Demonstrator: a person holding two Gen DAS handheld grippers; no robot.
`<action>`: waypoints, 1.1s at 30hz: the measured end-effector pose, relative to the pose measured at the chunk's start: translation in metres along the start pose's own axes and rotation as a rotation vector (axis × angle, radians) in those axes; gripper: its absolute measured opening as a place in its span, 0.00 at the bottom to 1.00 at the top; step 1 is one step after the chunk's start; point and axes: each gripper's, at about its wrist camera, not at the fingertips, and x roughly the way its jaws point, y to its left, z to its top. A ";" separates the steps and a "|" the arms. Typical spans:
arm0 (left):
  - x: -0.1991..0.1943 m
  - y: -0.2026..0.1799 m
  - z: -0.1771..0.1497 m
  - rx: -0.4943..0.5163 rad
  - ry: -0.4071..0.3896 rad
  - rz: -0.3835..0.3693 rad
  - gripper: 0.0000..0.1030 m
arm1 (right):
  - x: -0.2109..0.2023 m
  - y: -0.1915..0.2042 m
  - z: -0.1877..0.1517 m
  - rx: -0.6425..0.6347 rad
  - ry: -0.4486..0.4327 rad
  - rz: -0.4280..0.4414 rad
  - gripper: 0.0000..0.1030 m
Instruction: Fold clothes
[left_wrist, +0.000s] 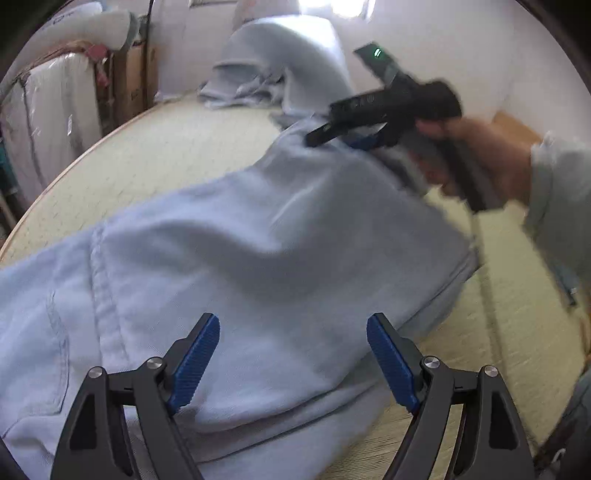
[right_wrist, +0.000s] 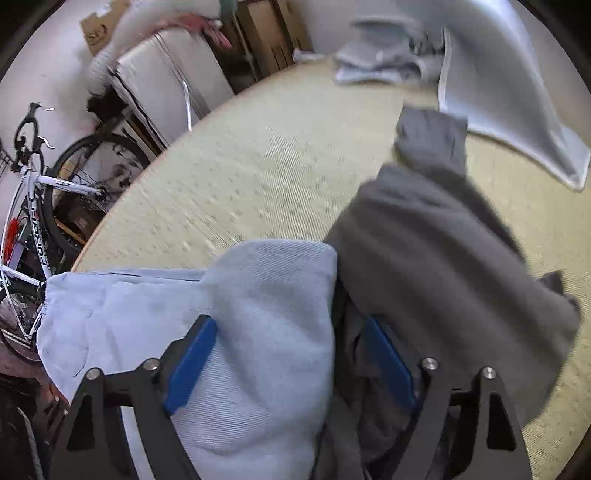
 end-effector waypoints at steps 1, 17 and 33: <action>0.005 0.004 -0.004 -0.009 0.022 0.008 0.83 | 0.005 -0.001 0.001 0.001 0.013 -0.012 0.42; 0.005 0.011 -0.019 -0.012 0.049 0.044 0.83 | -0.066 -0.016 -0.010 -0.049 -0.129 -0.089 0.48; -0.034 -0.007 -0.018 0.028 0.010 0.061 0.83 | -0.052 -0.014 -0.159 0.005 0.017 -0.064 0.57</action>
